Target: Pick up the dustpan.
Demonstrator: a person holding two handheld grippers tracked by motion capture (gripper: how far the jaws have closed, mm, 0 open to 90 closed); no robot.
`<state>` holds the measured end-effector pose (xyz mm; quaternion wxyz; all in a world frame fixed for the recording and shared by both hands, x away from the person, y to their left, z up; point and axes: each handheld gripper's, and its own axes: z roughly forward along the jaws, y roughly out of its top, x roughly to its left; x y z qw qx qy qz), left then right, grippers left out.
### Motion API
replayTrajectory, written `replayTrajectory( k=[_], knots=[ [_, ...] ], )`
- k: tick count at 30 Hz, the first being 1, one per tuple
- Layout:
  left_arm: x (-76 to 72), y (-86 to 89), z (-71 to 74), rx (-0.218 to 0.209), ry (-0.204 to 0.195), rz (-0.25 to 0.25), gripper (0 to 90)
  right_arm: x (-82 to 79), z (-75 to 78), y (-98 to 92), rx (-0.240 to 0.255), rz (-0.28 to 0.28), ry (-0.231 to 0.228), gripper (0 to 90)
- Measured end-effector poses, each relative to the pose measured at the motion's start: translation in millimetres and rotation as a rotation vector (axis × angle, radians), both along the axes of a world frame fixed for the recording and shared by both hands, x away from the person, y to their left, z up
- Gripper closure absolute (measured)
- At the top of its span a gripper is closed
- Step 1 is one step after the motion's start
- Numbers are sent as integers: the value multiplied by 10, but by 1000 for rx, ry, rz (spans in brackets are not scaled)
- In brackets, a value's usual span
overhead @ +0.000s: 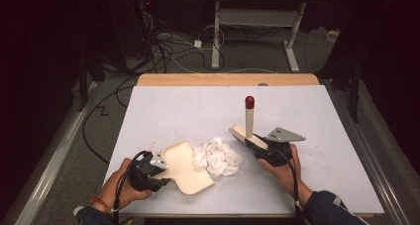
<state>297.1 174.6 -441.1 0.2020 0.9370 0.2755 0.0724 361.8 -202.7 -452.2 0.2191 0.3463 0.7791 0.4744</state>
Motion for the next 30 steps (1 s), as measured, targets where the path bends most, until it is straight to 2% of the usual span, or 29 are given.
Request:
replayTrajectory(
  k=[2, 5, 7, 10, 13, 18, 22, 23, 25, 26, 30],
  knots=[
    [6, -24, -2, 0, 2, -1, 624, 9, -15, 27, 14, -9, -7, 680],
    [11, -45, 1, 0, 3, -5, 624, 5, -22, 45, 68, -7, -21, 680],
    [15, -58, -1, -3, 4, -6, 624, -5, -24, 67, 86, -9, -32, 680],
    [14, -80, -2, -3, 3, -7, 624, -19, -56, 116, 116, 1, -26, 680],
    [0, -101, 3, 0, -2, -11, 624, -69, -48, 102, 94, 25, -40, 680],
    [-2, -114, -3, 0, 0, -13, 624, -110, -5, -51, 82, 37, -12, 680],
    [4, -144, -13, -3, 3, -19, 624, -122, 32, -116, 56, 50, 34, 679],
    [8, -157, -17, -2, 5, -21, 624, -113, 47, -123, 45, 68, 46, 680],
    [17, -182, -23, -1, 7, -25, 624, -106, 66, -128, 31, 65, 57, 680],
    [23, -195, -25, -4, 9, -26, 624, -98, 61, -124, 41, 67, 64, 680],
    [61, -270, -21, -10, 8, -28, 624, -79, 46, 6, 49, 47, 52, 681]
  ],
)
